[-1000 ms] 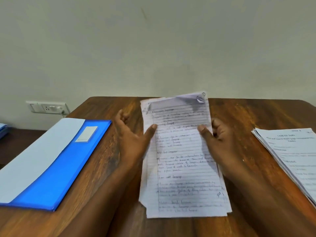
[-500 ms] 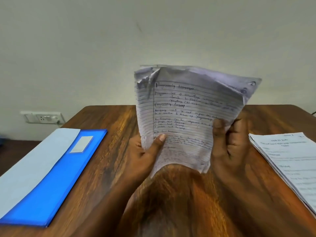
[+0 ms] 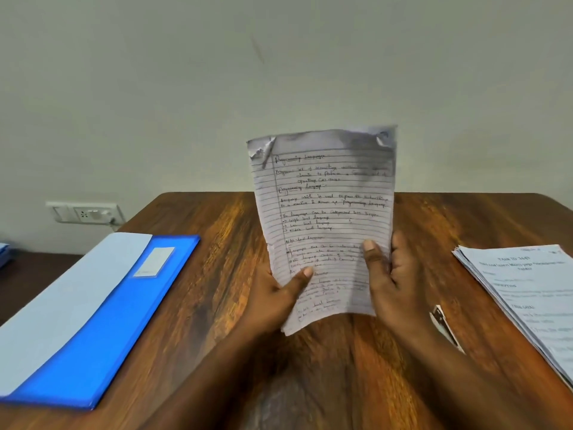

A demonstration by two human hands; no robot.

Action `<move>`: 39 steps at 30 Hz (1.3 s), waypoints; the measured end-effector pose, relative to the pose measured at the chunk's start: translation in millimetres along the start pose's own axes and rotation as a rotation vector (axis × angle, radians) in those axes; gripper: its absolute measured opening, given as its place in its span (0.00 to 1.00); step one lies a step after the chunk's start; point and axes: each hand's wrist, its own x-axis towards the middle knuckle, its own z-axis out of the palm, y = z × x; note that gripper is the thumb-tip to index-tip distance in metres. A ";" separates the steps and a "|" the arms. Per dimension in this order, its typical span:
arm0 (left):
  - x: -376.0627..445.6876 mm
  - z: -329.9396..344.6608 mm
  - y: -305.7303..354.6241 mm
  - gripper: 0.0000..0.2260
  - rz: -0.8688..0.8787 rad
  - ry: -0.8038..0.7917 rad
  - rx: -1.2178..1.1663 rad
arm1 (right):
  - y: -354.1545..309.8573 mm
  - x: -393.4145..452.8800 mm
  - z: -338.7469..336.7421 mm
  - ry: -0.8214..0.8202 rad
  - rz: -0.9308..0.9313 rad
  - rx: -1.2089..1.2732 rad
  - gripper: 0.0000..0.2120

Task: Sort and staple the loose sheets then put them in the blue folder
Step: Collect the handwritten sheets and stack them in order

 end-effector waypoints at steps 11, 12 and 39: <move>6.4 -12.5 -2.7 0.10 -0.031 -0.046 0.046 | 18.0 7.5 -7.1 -0.194 0.288 0.088 0.07; 6.5 -15.7 -0.4 0.10 -0.050 -0.080 0.051 | 16.7 10.4 -10.4 -0.199 0.311 0.116 0.06; 9.6 -32.3 18.0 0.11 -0.096 -0.046 0.021 | 0.6 16.8 -19.5 -0.031 0.090 0.014 0.15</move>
